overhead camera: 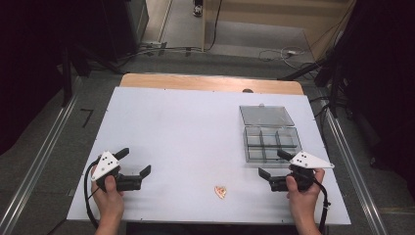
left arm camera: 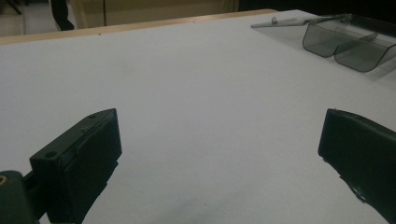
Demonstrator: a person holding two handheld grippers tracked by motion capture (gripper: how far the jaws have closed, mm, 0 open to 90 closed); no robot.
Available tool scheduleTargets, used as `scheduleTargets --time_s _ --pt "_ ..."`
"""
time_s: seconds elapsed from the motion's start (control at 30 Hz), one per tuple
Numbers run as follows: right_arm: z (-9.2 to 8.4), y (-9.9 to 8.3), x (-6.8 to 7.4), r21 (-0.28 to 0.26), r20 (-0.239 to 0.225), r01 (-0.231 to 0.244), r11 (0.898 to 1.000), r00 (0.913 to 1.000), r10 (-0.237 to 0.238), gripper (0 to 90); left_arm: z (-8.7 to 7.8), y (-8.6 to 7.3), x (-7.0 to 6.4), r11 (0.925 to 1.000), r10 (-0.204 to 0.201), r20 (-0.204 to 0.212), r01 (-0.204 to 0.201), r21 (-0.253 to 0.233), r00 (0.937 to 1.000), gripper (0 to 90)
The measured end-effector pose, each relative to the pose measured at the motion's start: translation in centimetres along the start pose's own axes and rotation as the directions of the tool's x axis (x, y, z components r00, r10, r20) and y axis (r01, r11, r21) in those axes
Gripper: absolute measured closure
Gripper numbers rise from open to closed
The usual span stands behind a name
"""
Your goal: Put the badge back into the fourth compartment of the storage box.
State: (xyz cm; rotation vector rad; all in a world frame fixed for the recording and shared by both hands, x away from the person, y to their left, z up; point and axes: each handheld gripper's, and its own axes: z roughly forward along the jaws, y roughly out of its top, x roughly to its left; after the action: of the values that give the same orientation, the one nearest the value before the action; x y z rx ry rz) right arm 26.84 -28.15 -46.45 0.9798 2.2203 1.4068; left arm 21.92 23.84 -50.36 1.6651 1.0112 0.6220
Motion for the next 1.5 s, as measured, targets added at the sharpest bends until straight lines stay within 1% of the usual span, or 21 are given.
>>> scheduleTargets --time_s 0.3,0.47,0.53,0.57,0.6,0.73,0.97,1.2,1.33,1.5 --pt "1.2 1.3 0.9 -0.005 -0.022 0.005 1.0 0.9997 -0.005 0.0 0.0 0.0 0.0 1.0 -0.002 0.001 0.002 -0.001 1.0 0.2" --pt "2.0 1.7 1.8 -0.001 -0.046 0.013 1.0 0.9988 -0.013 0.0 0.0 0.0 0.0 1.0 -0.002 0.003 0.002 -0.001 1.0 0.2" --pt "2.3 1.8 2.1 -0.003 -0.054 0.012 1.0 0.9985 -0.012 1.7 0.0 0.0 0.0 1.0 -0.003 0.003 0.003 -0.002 1.0 0.2" --pt "2.6 1.9 2.4 -0.003 -0.064 0.01 1.0 0.9979 -0.011 1.9 0.0 0.0 0.0 1.0 -0.003 0.004 0.003 -0.001 1.0 0.2" --pt "2.6 1.9 2.4 -0.003 -0.064 0.01 1.0 0.9979 -0.011 1.9 0.0 0.0 0.0 1.0 -0.003 0.004 0.003 -0.001 1.0 0.2" --pt "3.1 1.9 3.0 -0.002 -0.093 0.008 1.0 0.9956 -0.008 1.9 0.0 0.0 0.0 1.0 -0.002 0.004 0.002 0.001 1.0 0.2" --pt "3.9 2.1 4.2 0.02 -0.138 0.025 0.999 0.9902 -0.022 2.9 0.0 0.0 0.0 1.0 -0.002 0.005 0.002 0.004 1.0 0.2" --pt "4.3 2.0 4.8 0.039 -0.157 0.021 0.999 0.9876 -0.015 3.6 0.1 0.1 0.0 1.0 -0.002 0.009 0.002 0.006 1.0 0.2" --pt "4.6 1.9 5.2 0.054 -0.159 0.037 0.998 0.9868 -0.028 4.5 0.1 0.1 0.0 1.0 0.001 0.011 -0.002 0.009 0.9999 0.2" --pt "5.1 1.8 5.9 0.073 -0.189 0.054 0.996 0.9812 -0.04 5.7 0.1 0.1 0.0 1.0 -0.002 0.012 0.002 0.008 0.9999 0.2"
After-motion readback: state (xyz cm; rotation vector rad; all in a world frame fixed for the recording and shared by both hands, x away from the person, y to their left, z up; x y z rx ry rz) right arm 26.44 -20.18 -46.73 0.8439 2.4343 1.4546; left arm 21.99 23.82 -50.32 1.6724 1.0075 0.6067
